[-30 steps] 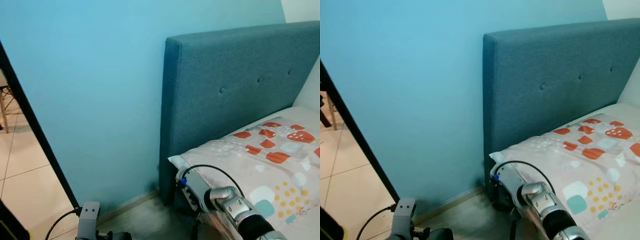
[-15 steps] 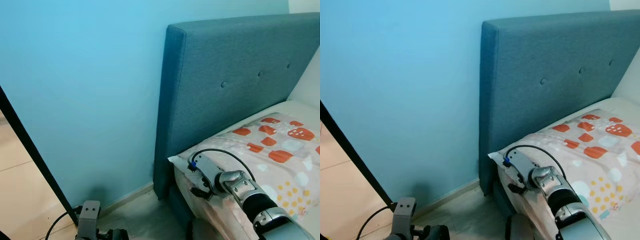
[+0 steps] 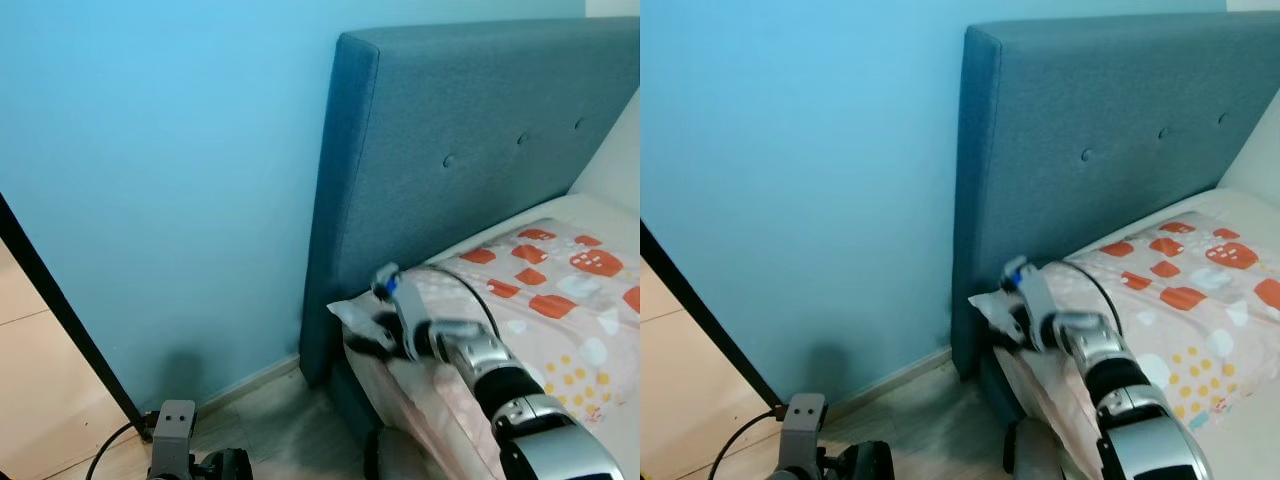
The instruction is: Clean up the room
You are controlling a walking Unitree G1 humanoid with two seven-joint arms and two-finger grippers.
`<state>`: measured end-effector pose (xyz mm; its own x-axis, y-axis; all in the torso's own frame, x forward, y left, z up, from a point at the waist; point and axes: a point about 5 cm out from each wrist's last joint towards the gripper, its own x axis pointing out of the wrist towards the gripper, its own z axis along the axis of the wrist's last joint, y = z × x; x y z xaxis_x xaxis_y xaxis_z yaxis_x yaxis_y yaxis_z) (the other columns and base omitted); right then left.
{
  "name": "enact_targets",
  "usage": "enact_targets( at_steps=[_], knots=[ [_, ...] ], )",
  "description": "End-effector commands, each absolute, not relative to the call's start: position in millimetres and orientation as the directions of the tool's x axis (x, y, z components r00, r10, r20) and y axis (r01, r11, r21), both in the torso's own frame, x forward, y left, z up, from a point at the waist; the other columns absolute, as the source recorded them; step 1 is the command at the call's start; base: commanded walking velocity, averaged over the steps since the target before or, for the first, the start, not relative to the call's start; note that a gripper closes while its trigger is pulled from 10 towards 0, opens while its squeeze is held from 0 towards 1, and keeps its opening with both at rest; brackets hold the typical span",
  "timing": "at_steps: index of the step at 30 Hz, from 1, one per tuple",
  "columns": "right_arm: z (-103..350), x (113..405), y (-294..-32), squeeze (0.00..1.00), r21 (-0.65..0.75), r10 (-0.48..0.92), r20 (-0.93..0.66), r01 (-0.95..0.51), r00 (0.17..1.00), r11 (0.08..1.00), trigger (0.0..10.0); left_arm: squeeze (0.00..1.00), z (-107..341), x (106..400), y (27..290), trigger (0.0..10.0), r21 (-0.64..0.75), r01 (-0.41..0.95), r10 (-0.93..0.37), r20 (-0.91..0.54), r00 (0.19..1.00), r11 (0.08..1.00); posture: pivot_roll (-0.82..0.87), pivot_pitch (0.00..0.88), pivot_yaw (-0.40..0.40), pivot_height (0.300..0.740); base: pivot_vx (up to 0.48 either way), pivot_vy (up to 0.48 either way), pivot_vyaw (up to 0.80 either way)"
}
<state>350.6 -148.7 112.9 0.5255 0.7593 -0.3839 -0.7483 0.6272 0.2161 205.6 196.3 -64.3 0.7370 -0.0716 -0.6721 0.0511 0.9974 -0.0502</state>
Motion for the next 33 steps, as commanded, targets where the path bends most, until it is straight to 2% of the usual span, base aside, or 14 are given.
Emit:
enact_targets(
  at_steps=[1, 2, 3, 4, 6, 10, 14, 19, 20, 21, 24, 25, 28, 33],
  knots=[
    [113, 345, -148, 0.00, 0.274, 0.802, -0.360, -0.767, 0.477, 0.579, 10.0, 0.00, -72, 194, 196, 10.0, -0.062, 0.045, -0.075, -0.709, 0.701, 0.997, 0.05, 0.137, -0.086, 0.575, 0.000, 0.000, 0.00],
    [109, 339, -147, 0.00, 0.279, 0.829, -0.379, -0.803, 0.412, 0.526, 3.2, 0.00, -72, 194, 196, 10.0, -0.063, 0.047, -0.077, -0.709, 0.701, 0.997, 0.04, 0.135, -0.086, 0.575, 0.000, 0.000, 0.00],
    [102, 329, -148, 0.00, 0.289, 0.843, -0.425, -0.833, 0.330, 0.472, 0.0, 0.00, -71, 195, 195, 10.0, -0.063, 0.049, -0.079, -0.709, 0.701, 0.997, 0.04, 0.133, -0.086, 0.575, 0.000, 0.000, 0.00],
    [102, 329, -148, 0.00, 0.289, 0.843, -0.425, -0.833, 0.330, 0.472, 0.0, 0.00, -71, 195, 195, 10.0, -0.063, 0.049, -0.079, -0.709, 0.701, 0.997, 0.04, 0.133, -0.086, 0.575, 0.000, 0.000, 0.00],
    [88, 316, -152, 0.00, 0.297, 0.829, -0.514, -0.862, 0.218, 0.411, 0.0, 0.00, -71, 196, 194, 10.0, -0.065, 0.050, -0.081, -0.707, 0.702, 0.997, 0.04, 0.132, -0.088, 0.575, 0.000, 0.000, 0.00],
    [71, 309, -161, 0.00, 0.262, 0.751, -0.635, -0.864, 0.181, 0.430, 0.0, 0.00, -71, 196, 194, 10.0, -0.065, 0.050, -0.081, -0.707, 0.703, 0.997, 0.03, 0.130, -0.093, 0.575, 0.000, 0.000, 0.00],
    [60, 311, -174, 0.00, 0.187, 0.640, -0.732, -0.835, 0.234, 0.518, 0.0, 0.00, -72, 194, 194, 10.0, -0.065, 0.049, -0.081, -0.709, 0.701, 0.997, 0.04, 0.128, -0.099, 0.575, 0.000, 0.000, 0.00],
    [59, 314, -177, 0.00, 0.153, 0.604, -0.751, -0.820, 0.266, 0.552, 0.0, 0.00, -73, 192, 194, 10.0, -0.066, 0.049, -0.081, -0.710, 0.699, 0.997, 0.04, 0.128, -0.101, 0.575, 0.000, 0.000, 0.00],
    [58, 318, -182, 0.00, 0.098, 0.543, -0.777, -0.790, 0.320, 0.605, 0.0, 0.00, -73, 191, 194, 10.0, -0.066, 0.050, -0.082, -0.711, 0.698, 0.997, 0.04, 0.127, -0.105, 0.575, 0.000, 0.000, 0.00],
    [57, 321, -187, 0.00, 0.054, 0.486, -0.803, -0.770, 0.345, 0.636, 2.2, 0.00, -74, 190, 194, 10.0, -0.066, 0.049, -0.082, -0.712, 0.697, 0.997, 0.04, 0.131, -0.107, 0.575, 0.000, 0.000, 0.00],
    [57, 321, -187, 0.00, 0.054, 0.486, -0.803, -0.770, 0.345, 0.636, 2.2, 0.00, -74, 190, 194, 10.0, -0.066, 0.049, -0.082, -0.712, 0.697, 0.997, 0.04, 0.131, -0.107, 0.575, 0.000, 0.000, 0.00],
    [55, 321, -191, 0.00, 0.027, 0.443, -0.826, -0.760, 0.350, 0.650, 10.0, 0.00, -74, 189, 194, 10.0, -0.067, 0.046, -0.080, -0.711, 0.698, 0.997, 0.05, 0.136, -0.108, 0.575, 0.000, 0.000, 0.00],
    [53, 322, -206, 0.00, -0.076, 0.315, -0.868, -0.729, 0.384, 0.680, 10.0, 0.00, -74, 187, 195, 10.0, -0.070, 0.042, -0.079, -0.703, 0.706, 0.997, 0.06, 0.164, -0.113, 0.575, 0.000, 0.000, 0.00],
    [53, 324, -213, 0.00, -0.124, 0.261, -0.875, -0.712, 0.407, 0.692, 10.0, 0.00, -74, 186, 196, 10.0, -0.072, 0.040, -0.079, -0.698, 0.712, 0.997, 0.06, 0.179, -0.117, 0.575, 0.000, 0.000, 0.00]
  ],
)
